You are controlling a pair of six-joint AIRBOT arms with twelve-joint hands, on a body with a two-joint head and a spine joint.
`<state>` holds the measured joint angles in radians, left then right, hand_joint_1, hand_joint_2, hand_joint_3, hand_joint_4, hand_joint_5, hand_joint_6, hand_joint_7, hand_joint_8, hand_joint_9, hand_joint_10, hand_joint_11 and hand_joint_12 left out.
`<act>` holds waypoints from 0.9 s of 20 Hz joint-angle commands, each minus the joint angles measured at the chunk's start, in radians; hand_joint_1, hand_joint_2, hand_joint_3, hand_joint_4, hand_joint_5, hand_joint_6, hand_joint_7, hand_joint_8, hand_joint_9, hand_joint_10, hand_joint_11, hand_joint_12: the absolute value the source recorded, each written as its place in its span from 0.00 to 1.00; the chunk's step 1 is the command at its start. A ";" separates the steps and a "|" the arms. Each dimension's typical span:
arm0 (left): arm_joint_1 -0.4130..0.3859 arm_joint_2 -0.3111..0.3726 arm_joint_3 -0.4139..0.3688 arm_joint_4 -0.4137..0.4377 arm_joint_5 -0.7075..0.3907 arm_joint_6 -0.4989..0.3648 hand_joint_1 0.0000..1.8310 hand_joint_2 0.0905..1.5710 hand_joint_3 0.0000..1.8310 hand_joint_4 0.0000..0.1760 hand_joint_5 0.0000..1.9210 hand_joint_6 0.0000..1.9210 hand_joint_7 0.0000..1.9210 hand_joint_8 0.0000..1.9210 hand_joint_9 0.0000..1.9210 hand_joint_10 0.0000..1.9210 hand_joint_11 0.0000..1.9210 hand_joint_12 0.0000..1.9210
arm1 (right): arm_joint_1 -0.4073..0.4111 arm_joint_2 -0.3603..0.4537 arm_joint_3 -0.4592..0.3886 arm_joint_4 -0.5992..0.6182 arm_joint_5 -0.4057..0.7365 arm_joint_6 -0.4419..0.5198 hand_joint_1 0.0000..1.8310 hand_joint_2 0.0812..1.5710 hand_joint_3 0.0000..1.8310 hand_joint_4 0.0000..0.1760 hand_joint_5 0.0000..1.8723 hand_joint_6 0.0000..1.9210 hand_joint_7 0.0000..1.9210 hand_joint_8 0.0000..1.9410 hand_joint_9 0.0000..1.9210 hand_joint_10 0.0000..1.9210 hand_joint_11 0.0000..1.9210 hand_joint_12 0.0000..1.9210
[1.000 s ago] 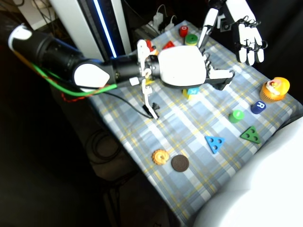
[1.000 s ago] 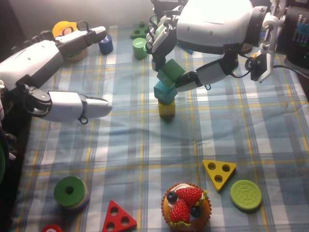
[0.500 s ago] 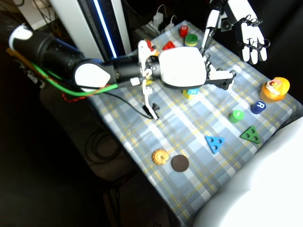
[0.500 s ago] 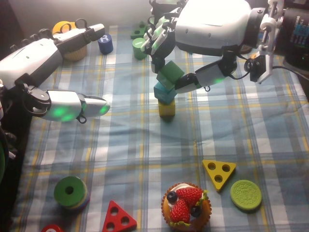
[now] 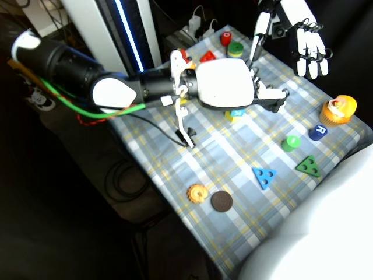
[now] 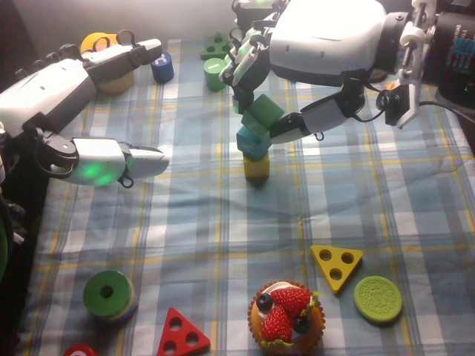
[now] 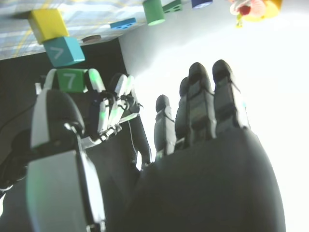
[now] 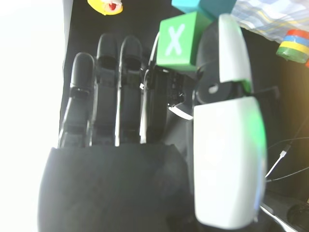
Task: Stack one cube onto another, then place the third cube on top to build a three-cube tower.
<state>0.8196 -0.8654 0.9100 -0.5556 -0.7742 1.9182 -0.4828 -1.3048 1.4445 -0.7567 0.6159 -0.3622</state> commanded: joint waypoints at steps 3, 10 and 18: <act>-0.009 0.004 0.003 0.023 -0.113 -0.001 0.49 0.53 0.00 1.00 0.12 0.00 0.09 0.00 0.12 0.00 0.00 0.10 | 0.016 -0.004 0.001 0.032 0.088 0.006 0.60 0.65 0.00 0.18 0.59 0.41 0.42 0.00 0.38 0.01 0.06 0.70; -0.009 0.003 0.003 0.023 -0.112 -0.001 0.46 0.55 0.00 1.00 0.10 0.00 0.08 0.00 0.11 0.00 0.00 0.09 | 0.016 -0.004 0.001 0.030 0.088 0.009 0.61 0.56 0.00 0.00 0.50 0.01 0.39 0.00 0.37 0.00 0.08 0.66; -0.009 0.003 0.002 0.018 -0.115 -0.001 0.46 0.56 0.00 1.00 0.10 0.00 0.08 0.00 0.11 0.00 0.00 0.08 | 0.016 -0.003 -0.021 0.033 0.094 0.009 0.55 0.52 0.00 0.16 0.38 0.00 0.31 0.00 0.34 0.00 0.04 0.76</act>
<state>0.8196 -0.8658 0.9096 -0.5594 -0.7746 1.9182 -0.4828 -1.3033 1.4269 -0.7620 0.6136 -0.3573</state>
